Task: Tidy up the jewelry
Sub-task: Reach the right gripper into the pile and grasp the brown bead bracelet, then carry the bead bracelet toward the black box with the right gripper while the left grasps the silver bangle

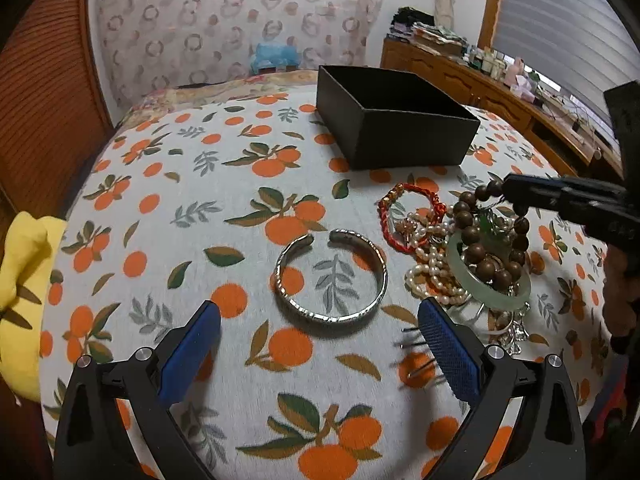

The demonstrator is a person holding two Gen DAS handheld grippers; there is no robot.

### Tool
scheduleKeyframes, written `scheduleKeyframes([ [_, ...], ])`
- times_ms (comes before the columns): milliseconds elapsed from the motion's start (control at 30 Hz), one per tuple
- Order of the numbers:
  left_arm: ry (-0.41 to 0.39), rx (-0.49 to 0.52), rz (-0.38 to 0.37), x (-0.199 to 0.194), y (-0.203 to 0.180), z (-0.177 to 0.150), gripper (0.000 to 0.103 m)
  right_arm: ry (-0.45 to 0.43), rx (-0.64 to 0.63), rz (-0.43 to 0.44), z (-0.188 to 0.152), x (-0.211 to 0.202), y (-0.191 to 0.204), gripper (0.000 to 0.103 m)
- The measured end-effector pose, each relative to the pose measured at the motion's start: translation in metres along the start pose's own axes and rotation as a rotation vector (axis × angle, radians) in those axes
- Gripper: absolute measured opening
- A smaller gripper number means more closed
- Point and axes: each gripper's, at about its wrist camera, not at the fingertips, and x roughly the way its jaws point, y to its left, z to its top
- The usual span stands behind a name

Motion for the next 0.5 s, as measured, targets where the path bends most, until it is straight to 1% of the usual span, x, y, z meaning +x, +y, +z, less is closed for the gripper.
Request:
scheduleKeyframes([
  [167, 0.009, 0.009, -0.021, 0.007, -0.004, 0.007, 0.095, -0.052, -0.013, 0.021, 0.012, -0.020, 0.004, 0.017],
  [200, 0.009, 0.010, -0.024, 0.008, -0.004, 0.008, 0.093, -0.057, -0.013, 0.025, 0.014, -0.024, 0.004, 0.017],
  [233, 0.012, 0.016, -0.026, 0.009, -0.005, 0.010, 0.088, -0.059, -0.013, 0.026, 0.016, -0.025, 0.004, 0.017],
  [300, 0.014, 0.023, -0.017, 0.011, -0.006, 0.011, 0.086, -0.063, -0.018, 0.028, 0.019, -0.028, 0.004, 0.017],
  [400, 0.012, 0.028, -0.008, 0.013, -0.006, 0.012, 0.086, -0.069, -0.016, 0.017, 0.022, -0.031, 0.003, 0.017],
  [500, 0.010, 0.032, -0.003, 0.014, -0.007, 0.012, 0.086, -0.040, -0.038, -0.049, 0.019, -0.025, -0.002, 0.017],
])
